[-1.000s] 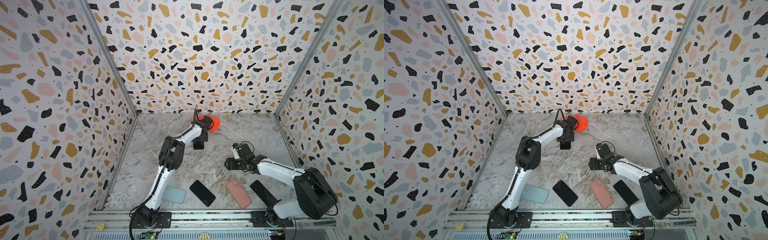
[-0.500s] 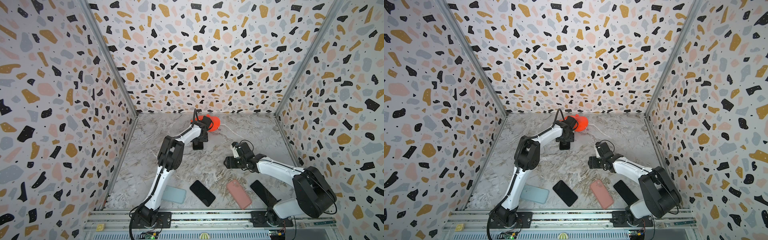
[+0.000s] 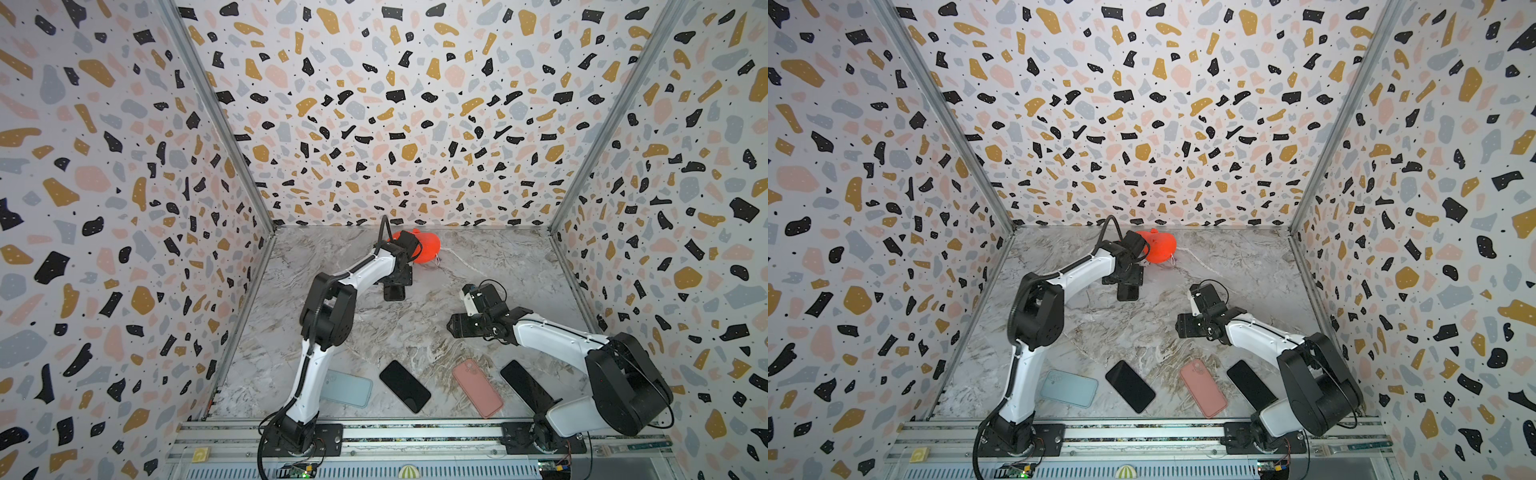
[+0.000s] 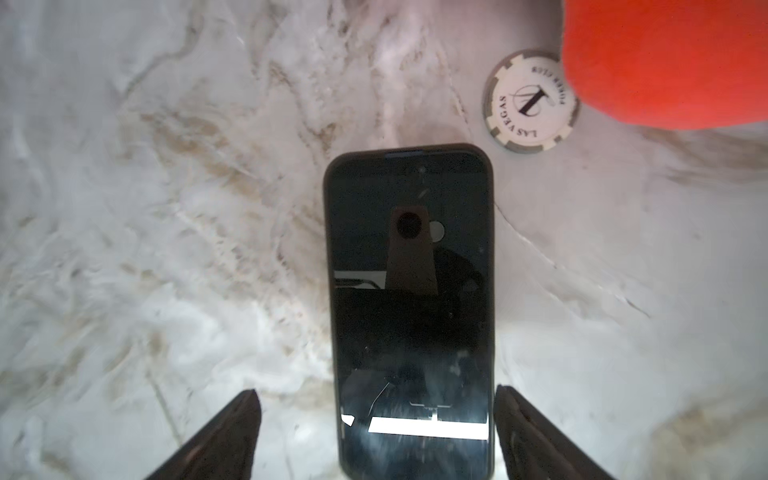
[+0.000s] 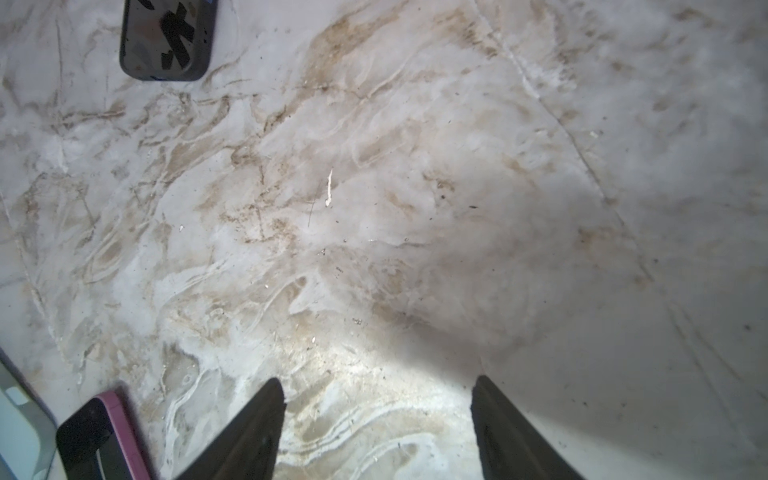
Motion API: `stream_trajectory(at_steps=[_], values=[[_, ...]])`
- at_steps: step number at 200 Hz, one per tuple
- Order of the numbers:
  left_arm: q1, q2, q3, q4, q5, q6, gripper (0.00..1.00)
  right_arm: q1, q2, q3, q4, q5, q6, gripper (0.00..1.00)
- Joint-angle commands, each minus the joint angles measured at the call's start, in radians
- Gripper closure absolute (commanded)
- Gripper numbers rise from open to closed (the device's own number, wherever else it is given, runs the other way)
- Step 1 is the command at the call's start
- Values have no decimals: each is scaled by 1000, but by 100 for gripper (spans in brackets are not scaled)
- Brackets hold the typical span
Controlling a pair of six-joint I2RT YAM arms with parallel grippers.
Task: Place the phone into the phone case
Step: 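Carry the cased phone farther from the robot, lower it beside the red toy, then open the left gripper and draw back while the right gripper moves over the pink-edged phone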
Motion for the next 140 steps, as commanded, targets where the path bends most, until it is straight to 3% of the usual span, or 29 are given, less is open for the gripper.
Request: stream_trajectory(at_steps=[1, 27, 74, 108, 140], values=[[-25, -174, -144, 64, 12, 3, 12, 30, -72, 2, -45, -7, -33, 28], [-39, -333, -360, 137, 69, -15, 11, 97, -132, -36, -42, 12, -33, 28], [-54, -557, -645, 192, 139, -44, 11, 326, -235, -79, -37, 85, -27, 27], [-44, -664, -798, 186, 115, -26, 9, 467, -221, -71, -60, 165, -10, 27], [-8, -722, -912, 237, 190, -32, 9, 597, -169, -44, -65, 204, -4, 25]])
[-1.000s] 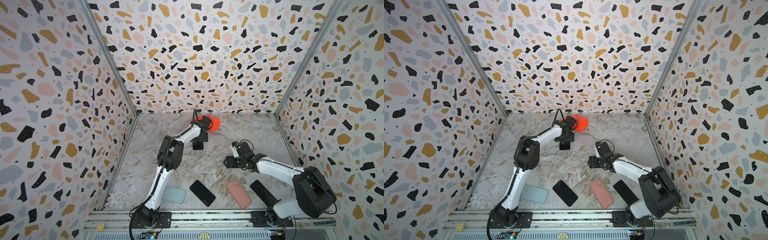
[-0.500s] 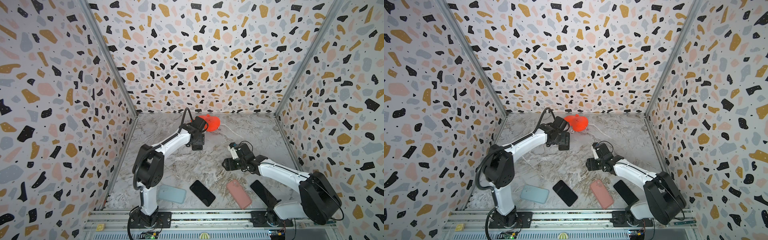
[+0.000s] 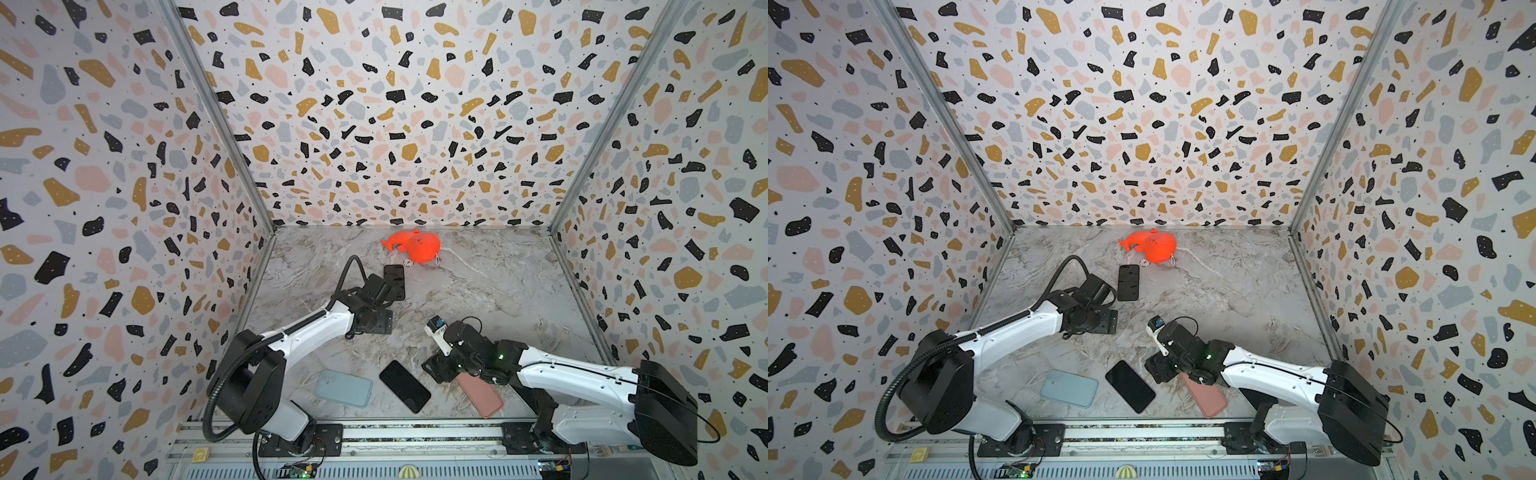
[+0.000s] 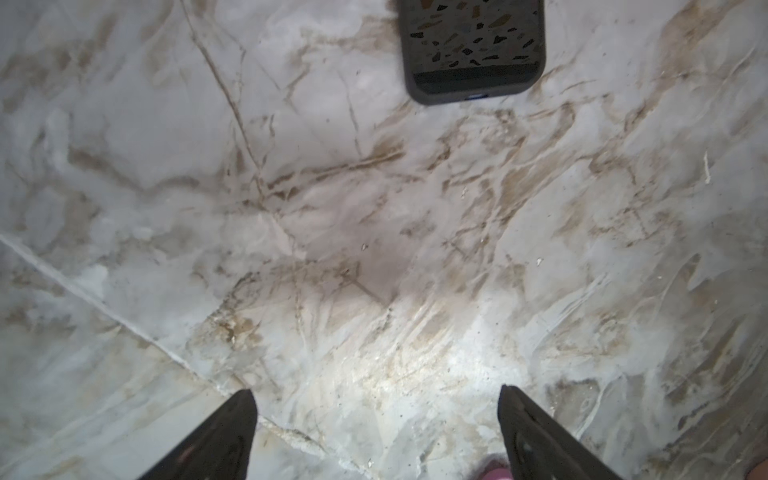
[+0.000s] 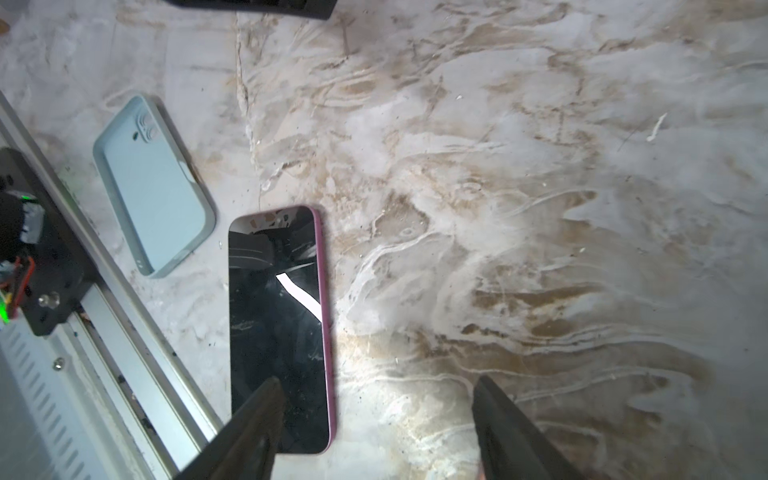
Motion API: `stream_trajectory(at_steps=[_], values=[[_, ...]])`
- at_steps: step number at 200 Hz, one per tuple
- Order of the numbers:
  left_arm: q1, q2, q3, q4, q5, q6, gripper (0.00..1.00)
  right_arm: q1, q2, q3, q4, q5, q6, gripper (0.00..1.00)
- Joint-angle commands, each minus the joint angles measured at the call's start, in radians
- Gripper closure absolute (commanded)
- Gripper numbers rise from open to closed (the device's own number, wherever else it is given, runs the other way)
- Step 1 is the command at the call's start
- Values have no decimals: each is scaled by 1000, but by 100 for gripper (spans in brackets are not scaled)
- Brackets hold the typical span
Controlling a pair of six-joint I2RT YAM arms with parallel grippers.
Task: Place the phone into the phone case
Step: 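Open the left gripper and draw back while the right gripper moves over the pink-edged phone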
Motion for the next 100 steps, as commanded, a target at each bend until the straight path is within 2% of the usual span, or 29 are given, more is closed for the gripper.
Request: stream_trajectory(at_steps=[1, 37, 100], values=[[24, -38, -60, 55, 54, -7, 8, 77, 32, 29, -30, 57, 8, 25], [41, -30, -98, 75, 38, -27, 8, 179, 101, 68, -15, 77, 7, 23], [67, -34, -149, 93, 38, -42, 6, 243, 245, 154, -39, 123, 42, 21]])
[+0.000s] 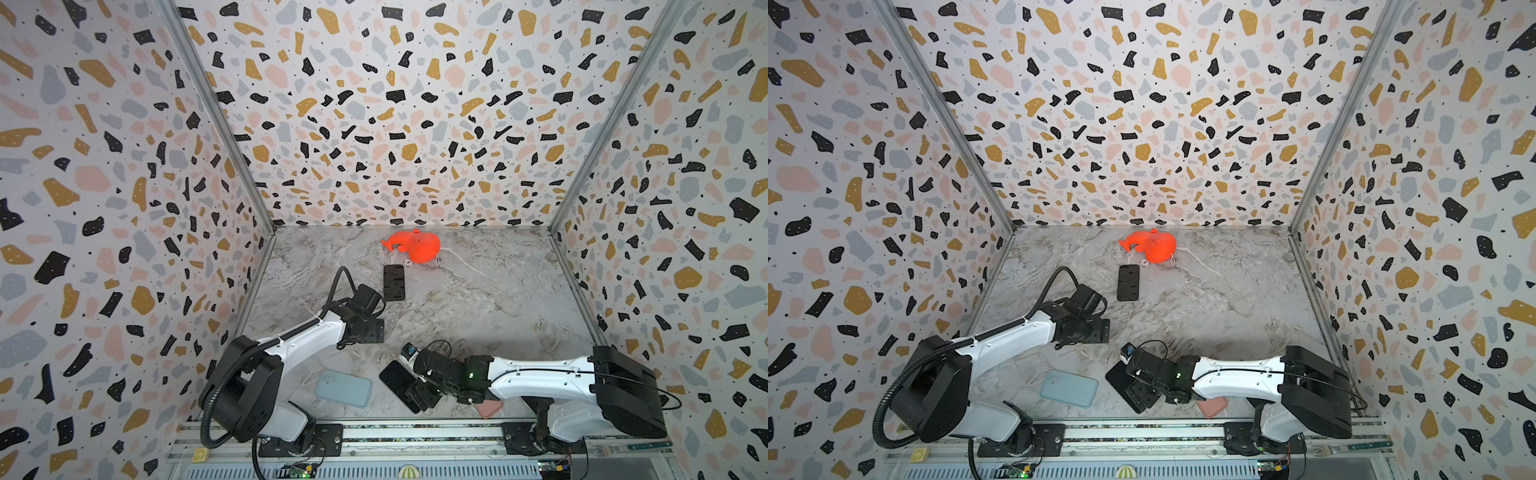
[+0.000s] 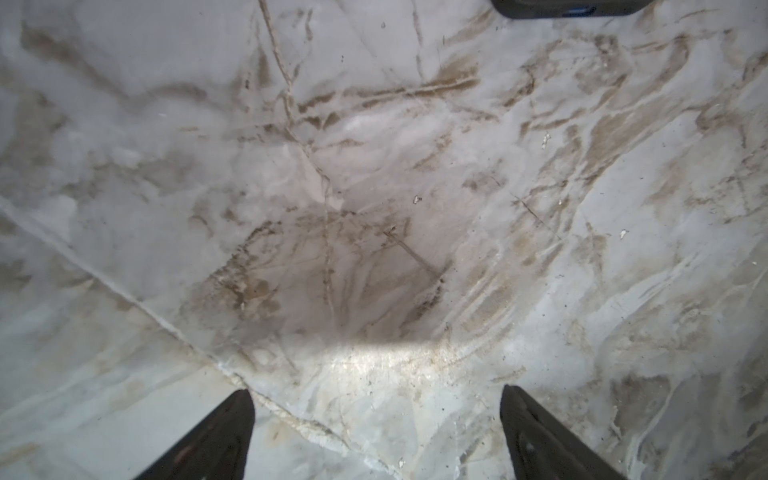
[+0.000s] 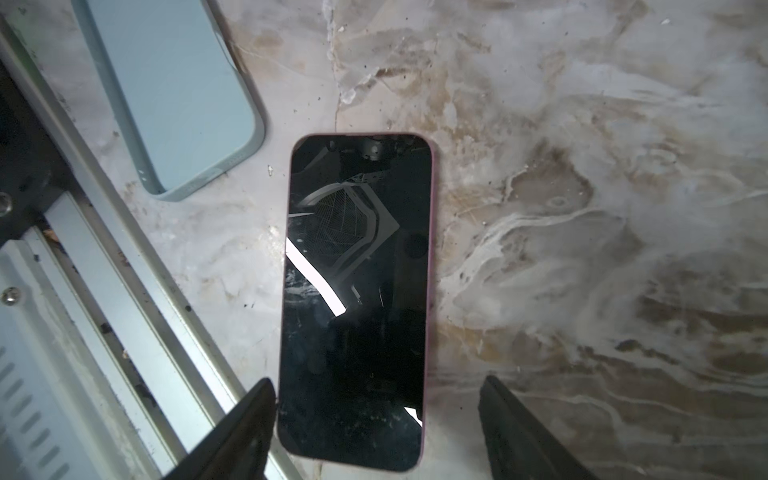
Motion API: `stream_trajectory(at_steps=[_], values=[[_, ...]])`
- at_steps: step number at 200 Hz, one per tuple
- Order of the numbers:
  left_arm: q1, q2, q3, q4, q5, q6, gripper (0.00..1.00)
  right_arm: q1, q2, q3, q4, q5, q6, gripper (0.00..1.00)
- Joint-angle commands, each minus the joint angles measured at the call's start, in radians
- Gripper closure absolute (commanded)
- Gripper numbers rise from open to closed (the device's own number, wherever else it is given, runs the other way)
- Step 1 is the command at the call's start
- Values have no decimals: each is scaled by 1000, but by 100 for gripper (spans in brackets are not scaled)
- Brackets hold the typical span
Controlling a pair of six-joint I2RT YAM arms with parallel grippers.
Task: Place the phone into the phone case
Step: 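Open the left gripper and draw back while the right gripper moves over the pink-edged phone, then grasp the pink-edged phone with the right gripper while the left gripper reaches its other edge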
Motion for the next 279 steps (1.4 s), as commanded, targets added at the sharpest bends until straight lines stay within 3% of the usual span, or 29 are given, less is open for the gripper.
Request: stream_trajectory(at_steps=[1, 54, 89, 175, 222, 279], values=[[25, -12, -28, 18, 4, -12, 6, 24, 31, 55, -36, 38, 16, 21], [77, -30, -57, 35, 54, -19, 7, 47, 87, 87, -58, 49, 14, 19], [99, -40, -54, 28, 50, -17, 6, 56, 98, 90, -47, 52, 34, 9], [119, -33, -55, 25, 47, -19, 6, 78, 199, 151, -102, 87, 40, 6], [120, -25, -52, 36, 62, -30, 6, 81, 251, 161, -158, 100, 66, 13], [121, 10, -28, 54, 128, -22, 10, 57, 219, 131, -120, 84, 68, 29]])
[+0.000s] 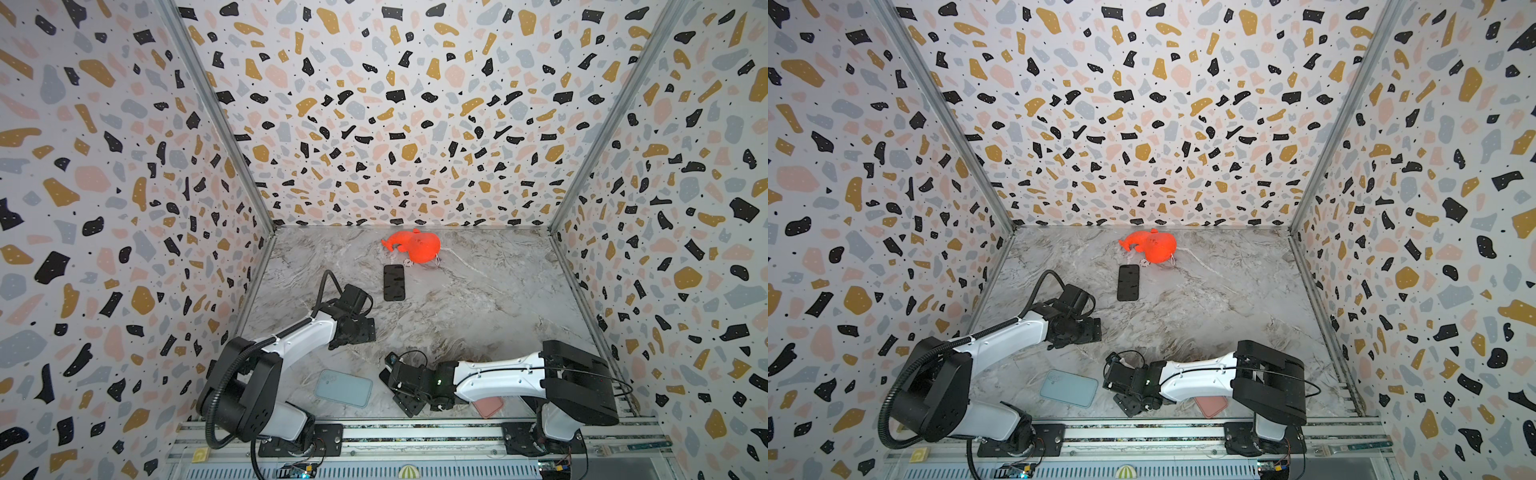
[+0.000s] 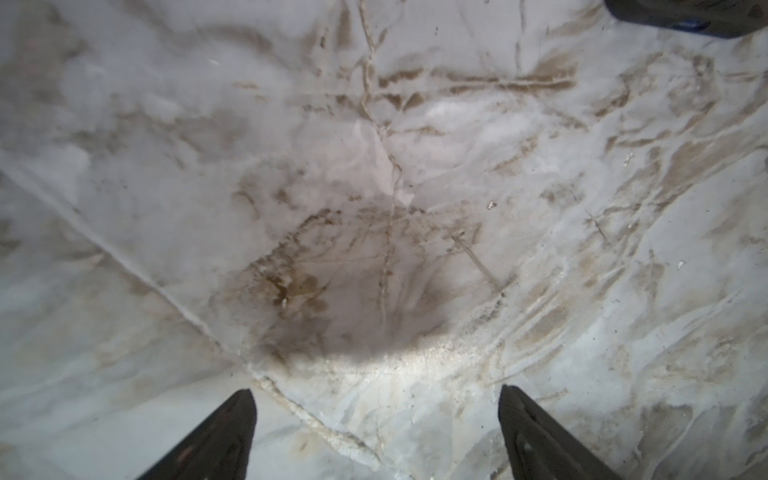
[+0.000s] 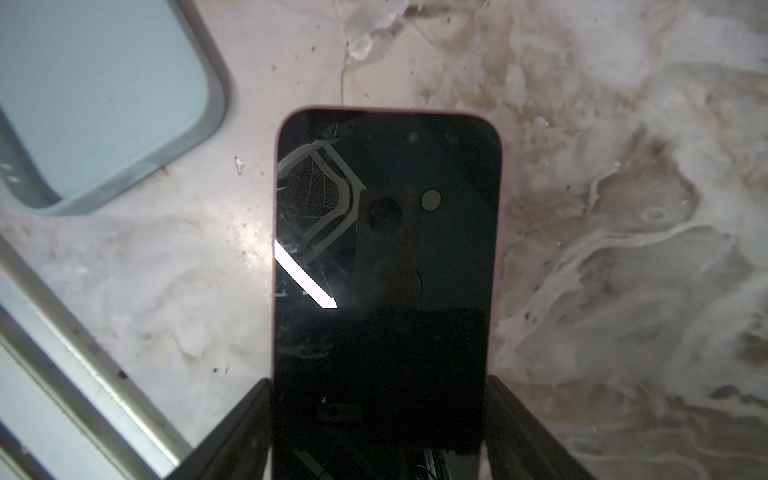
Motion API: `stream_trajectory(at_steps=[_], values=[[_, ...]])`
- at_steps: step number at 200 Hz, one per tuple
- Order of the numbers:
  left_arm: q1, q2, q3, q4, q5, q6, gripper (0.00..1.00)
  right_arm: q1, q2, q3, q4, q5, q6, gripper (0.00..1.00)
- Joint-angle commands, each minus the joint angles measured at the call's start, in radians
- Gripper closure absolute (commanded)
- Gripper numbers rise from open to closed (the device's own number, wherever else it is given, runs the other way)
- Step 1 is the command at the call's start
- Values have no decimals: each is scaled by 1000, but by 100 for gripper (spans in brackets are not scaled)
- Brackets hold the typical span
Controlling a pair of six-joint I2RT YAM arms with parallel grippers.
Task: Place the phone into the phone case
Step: 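Grasp the pink-edged phone with the right gripper while the left gripper reaches its other edge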
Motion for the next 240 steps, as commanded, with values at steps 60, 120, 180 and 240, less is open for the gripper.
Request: stream_trajectory(at_steps=[60, 120, 180, 240], values=[[9, 26, -12, 89, 197, -5, 12, -87, -75, -50, 29, -74, -39, 35], [8, 37, -101, 221, 383, -39, 18, -177, -116, -89, 116, -138, -68, 37], [6, 46, -182, 373, 557, -105, 25, -242, -138, -146, 222, -208, -58, 38], [-9, 91, -246, 522, 669, -167, 48, -262, -131, -145, 248, -218, -63, 38]])
